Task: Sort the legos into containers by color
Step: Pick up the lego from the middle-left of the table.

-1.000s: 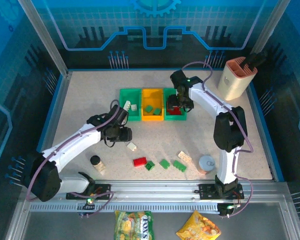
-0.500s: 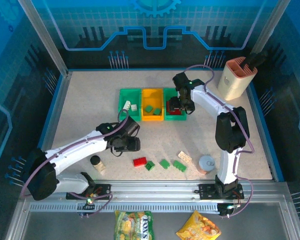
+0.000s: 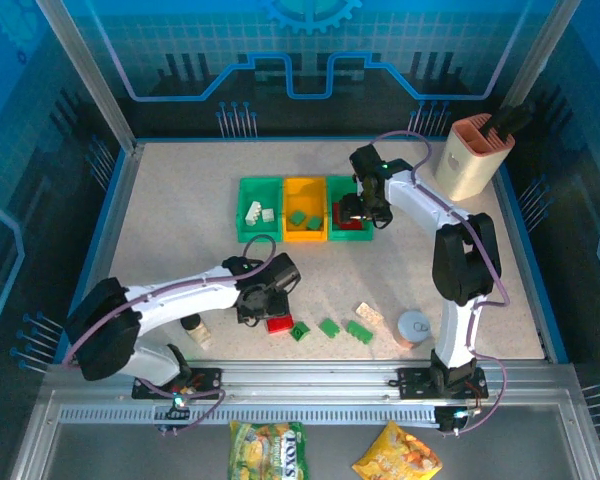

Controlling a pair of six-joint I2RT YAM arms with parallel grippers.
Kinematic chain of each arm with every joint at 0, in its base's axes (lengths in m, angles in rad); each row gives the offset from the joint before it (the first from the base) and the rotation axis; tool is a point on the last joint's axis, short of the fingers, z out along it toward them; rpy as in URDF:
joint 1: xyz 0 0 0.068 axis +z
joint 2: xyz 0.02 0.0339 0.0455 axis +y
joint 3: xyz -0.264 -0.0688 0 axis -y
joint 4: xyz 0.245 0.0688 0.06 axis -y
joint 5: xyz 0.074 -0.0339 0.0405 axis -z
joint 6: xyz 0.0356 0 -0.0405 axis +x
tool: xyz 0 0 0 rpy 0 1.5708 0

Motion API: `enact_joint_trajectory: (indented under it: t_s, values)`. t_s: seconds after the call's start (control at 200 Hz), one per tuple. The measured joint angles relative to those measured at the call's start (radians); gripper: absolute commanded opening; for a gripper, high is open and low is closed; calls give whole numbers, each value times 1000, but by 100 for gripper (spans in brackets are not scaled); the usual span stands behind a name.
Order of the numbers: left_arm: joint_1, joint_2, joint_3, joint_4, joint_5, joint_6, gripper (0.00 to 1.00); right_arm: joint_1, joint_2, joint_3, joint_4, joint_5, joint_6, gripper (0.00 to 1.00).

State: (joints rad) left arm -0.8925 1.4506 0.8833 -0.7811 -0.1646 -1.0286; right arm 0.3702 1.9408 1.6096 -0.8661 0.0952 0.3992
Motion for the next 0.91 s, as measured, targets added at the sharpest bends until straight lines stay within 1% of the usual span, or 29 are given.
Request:
enact_joint_trajectory:
  t_s: [0.22,0.315,0.39,0.7,0.905]
  values:
    - [-22,54,22,13,6,-47,77,-21,-3,0,2,-12,-11,77]
    - [-24,76,25,26,16,-50,81,-32,-13,-12,10,-19,-15,77]
    - [-26,85,26,30,24,-55,83,-39,-22,-24,13,-22,-15,77]
    - [-29,131,45,50,61,-50,84,-64,-53,-70,30,-26,-15,77]
    - [-29,160,46,56,80,-46,78,-71,-71,-101,34,-26,-15,77]
